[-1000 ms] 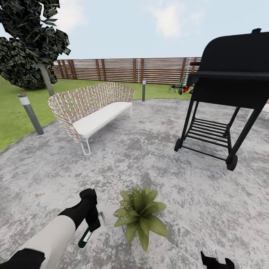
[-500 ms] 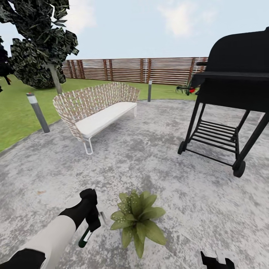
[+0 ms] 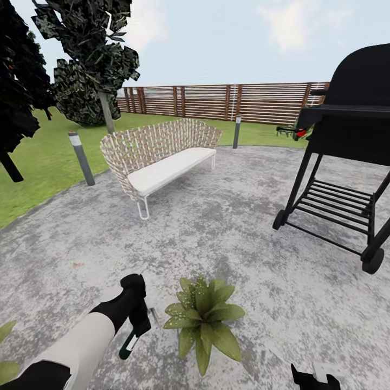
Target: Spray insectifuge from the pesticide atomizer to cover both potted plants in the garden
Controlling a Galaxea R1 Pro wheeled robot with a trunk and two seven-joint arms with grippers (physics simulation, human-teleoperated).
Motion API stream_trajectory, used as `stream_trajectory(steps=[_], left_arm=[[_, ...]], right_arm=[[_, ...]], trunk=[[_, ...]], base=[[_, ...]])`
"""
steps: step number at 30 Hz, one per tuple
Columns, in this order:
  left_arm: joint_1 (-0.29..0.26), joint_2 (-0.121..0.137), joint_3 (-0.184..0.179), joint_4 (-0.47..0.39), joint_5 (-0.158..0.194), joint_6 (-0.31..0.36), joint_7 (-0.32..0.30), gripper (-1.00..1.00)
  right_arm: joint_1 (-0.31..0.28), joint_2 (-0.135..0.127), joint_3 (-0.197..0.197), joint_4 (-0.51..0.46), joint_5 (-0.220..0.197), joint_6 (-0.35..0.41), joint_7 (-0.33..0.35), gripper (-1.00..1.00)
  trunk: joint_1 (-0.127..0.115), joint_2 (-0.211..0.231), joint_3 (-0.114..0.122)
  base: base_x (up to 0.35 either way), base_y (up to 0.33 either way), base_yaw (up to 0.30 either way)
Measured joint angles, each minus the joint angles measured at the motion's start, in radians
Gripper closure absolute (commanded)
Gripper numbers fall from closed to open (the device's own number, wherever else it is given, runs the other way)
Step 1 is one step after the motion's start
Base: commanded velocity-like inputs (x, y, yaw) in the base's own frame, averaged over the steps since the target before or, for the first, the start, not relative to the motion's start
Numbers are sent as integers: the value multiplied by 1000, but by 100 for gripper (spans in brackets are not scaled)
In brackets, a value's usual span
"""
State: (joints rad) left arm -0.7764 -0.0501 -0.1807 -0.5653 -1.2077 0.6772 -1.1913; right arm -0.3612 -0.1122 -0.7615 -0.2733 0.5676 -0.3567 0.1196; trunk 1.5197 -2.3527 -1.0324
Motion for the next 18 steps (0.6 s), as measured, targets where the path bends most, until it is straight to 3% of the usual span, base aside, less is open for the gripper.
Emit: stream_trajectory(steps=[7, 13, 18], left_arm=[[33, 10, -2, 11, -14, -2, 5, 100], [70, 11, 6, 12, -1, -2, 88, 100], [71, 10, 9, 0, 0, 0, 99, 100]], right_arm=[[0, 0, 0, 0, 0, 0, 0, -100], [0, 0, 1, 0, 0, -1, 0, -100], [0, 0, 1, 0, 0, -1, 0, -100]], trunk=[[0, 0, 0], [0, 0, 0], [0, 0, 0]], base=[[0, 0, 4], [0, 0, 0], [0, 0, 0]])
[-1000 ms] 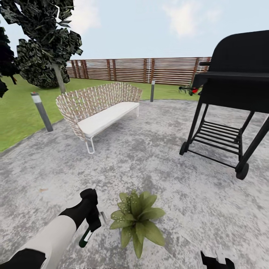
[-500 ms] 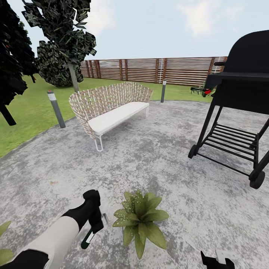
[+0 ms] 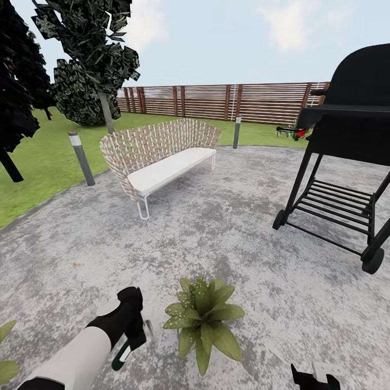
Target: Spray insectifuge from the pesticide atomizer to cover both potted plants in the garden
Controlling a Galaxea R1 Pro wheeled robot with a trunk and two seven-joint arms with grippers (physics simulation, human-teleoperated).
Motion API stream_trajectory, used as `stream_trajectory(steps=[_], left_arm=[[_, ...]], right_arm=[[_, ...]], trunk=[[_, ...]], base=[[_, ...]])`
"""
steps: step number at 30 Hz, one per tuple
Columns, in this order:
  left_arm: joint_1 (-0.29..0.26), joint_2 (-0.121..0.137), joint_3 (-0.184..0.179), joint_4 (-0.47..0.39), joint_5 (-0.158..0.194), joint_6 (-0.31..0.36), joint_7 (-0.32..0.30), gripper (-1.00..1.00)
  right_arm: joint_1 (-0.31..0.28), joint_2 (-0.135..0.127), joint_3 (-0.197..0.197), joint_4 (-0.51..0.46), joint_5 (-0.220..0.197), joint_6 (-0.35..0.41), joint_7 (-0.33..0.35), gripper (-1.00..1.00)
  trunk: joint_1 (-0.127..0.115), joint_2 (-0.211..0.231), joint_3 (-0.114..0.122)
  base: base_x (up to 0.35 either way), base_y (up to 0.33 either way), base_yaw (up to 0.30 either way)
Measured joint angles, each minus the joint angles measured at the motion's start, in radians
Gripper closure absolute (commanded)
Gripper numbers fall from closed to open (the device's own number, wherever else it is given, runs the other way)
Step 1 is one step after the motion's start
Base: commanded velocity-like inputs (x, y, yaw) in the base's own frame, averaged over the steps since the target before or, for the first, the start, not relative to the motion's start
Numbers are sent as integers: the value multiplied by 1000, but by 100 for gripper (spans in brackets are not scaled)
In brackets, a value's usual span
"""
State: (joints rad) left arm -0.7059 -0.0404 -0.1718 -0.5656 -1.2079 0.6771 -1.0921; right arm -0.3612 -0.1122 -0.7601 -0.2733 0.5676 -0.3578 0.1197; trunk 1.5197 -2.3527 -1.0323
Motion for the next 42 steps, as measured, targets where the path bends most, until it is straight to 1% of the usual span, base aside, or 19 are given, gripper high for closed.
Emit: stream_trajectory(steps=[7, 11, 15, 21, 23, 26, 30, 34, 38, 42], left_arm=[[-1, -12, -3, -5, 1, 1, 1, 100], [-1, -13, -1, -5, 1, 1, 1, 100], [-1, -16, 0, -5, 1, 1, 1, 100], [-1, -25, 0, -5, 0, 2, 1, 100], [-1, -26, -2, -5, -1, 25, 2, 100], [-1, -25, -3, -6, -2, 32, 3, 100], [-1, -25, 0, -5, -5, 34, 3, 100], [-5, -26, -4, -6, -10, 34, 5, 100], [-17, -33, -6, -7, -11, 39, 4, 100], [-8, -31, -15, -4, -13, 38, 4, 100]], right_arm=[[0, 0, -1, 1, 0, 0, -1, -100], [0, 0, -1, 1, 0, 0, -1, -100], [0, 0, -1, 1, 0, 0, -1, -100], [0, 0, 0, 1, 0, 0, -2, -100], [0, 0, 0, 1, 0, 0, -1, -100], [0, 0, 0, 1, 0, 0, -1, -100], [0, 0, -1, 0, 0, 0, 0, -100], [0, 0, -1, 0, 0, 0, 0, -100], [0, 0, -1, 0, 0, 1, 0, -100], [0, -1, -1, 0, 0, 0, -1, -100]], trunk=[[0, 0, 0], [0, 0, 0], [0, 0, 0], [0, 0, 0], [0, 0, 0], [0, 0, 0], [0, 0, 0], [0, 0, 0], [0, 0, 0], [0, 0, 0]], base=[[50, -29, 0], [168, -198, 0], [8, -266, 8], [-157, -237, 226], [-231, -202, 277], [-200, -168, 271], [-33, -27, 61], [-2, -2, 4], [0, 0, 0], [0, 0, 0]])
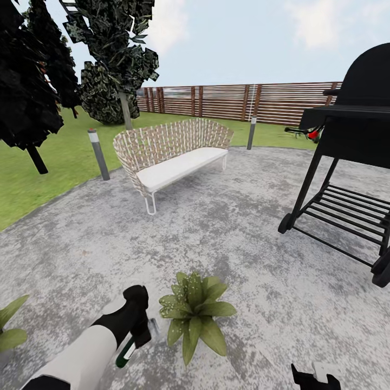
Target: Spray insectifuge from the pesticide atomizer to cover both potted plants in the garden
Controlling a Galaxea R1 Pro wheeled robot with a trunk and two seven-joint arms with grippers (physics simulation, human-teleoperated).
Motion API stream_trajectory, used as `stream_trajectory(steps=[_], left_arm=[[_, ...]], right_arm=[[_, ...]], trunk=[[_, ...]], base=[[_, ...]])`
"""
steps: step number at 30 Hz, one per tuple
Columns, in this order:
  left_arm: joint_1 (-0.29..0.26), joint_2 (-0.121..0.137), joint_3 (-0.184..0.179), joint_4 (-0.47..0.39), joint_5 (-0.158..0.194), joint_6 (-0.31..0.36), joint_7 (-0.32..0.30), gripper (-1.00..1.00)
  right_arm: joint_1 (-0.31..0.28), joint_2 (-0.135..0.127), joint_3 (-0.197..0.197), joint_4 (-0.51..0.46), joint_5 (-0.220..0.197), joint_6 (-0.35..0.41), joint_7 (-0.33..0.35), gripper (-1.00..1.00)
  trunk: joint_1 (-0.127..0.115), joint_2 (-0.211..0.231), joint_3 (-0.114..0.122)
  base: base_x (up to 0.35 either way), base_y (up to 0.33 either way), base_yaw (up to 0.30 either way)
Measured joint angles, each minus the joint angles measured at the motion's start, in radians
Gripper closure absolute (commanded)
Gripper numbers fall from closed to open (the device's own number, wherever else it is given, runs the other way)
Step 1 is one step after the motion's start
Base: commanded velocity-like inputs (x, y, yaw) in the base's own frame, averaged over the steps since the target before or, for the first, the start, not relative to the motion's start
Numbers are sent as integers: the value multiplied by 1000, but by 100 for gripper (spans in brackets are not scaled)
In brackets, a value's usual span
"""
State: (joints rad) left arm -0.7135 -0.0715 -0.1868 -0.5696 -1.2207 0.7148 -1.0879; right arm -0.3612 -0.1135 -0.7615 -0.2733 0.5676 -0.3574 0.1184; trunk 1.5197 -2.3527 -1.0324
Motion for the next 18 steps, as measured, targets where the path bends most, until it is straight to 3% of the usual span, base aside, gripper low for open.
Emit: stream_trajectory(steps=[3, 7, 13, 18], left_arm=[[6, 9, 1, 12, 0, -1, 6, 100], [8, 9, 11, 17, 3, 0, 82, 100], [8, 3, 19, 7, 14, 1, 105, 100], [8, 0, 17, 2, 15, 1, 107, 100]], right_arm=[[0, 0, 0, 0, 0, 0, 0, -100], [0, 0, 0, 0, 0, 0, 1, -100], [0, 0, 0, 0, 0, 0, 1, -100], [0, 1, 1, 0, 0, 0, 1, -100]], trunk=[[0, 0, 0], [0, 0, 0], [-1, 0, 0], [0, 0, 0]], base=[[0, 0, 0], [30, 0, 0], [243, 0, 2], [14, 0, 244]])
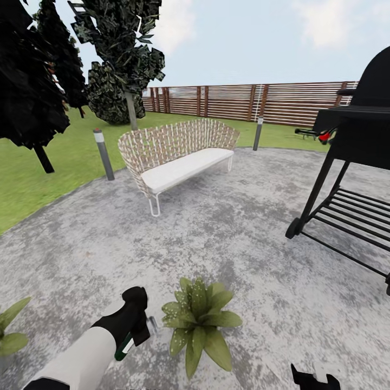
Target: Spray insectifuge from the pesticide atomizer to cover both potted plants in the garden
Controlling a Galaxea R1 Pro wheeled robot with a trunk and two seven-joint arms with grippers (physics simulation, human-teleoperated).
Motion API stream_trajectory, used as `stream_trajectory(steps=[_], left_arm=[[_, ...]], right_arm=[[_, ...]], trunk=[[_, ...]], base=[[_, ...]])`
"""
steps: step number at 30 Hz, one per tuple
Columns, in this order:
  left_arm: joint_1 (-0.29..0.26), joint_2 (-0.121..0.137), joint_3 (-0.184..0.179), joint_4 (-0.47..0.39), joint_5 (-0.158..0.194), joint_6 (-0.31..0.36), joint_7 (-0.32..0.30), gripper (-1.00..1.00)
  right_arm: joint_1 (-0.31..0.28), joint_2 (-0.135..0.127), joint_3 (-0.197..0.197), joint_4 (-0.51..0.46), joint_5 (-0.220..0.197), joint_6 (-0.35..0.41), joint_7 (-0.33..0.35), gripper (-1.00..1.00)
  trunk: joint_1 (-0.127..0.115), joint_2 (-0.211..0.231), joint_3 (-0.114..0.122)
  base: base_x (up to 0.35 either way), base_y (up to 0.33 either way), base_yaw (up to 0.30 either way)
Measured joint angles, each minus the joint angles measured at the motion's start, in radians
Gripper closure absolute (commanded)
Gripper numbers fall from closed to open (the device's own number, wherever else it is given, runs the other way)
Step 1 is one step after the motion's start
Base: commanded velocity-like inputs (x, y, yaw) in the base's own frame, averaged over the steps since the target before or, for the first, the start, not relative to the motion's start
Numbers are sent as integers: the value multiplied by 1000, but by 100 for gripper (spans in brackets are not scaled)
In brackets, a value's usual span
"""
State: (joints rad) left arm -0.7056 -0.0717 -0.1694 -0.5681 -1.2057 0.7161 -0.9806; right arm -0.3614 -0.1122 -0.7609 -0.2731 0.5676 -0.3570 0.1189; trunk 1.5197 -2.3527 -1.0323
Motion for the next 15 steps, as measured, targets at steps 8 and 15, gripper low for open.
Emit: stream_trajectory(steps=[8, 15], left_arm=[[0, -2, 1, -1, 0, 0, -1, 100], [0, -2, 0, -1, 0, 0, 0, 100]], right_arm=[[0, 0, 0, 0, 0, 0, 0, -100], [0, 0, -1, -1, 0, 0, 0, -100]], trunk=[[0, 0, 0], [0, 0, 0]], base=[[14, -9, 184], [161, -197, 4]])
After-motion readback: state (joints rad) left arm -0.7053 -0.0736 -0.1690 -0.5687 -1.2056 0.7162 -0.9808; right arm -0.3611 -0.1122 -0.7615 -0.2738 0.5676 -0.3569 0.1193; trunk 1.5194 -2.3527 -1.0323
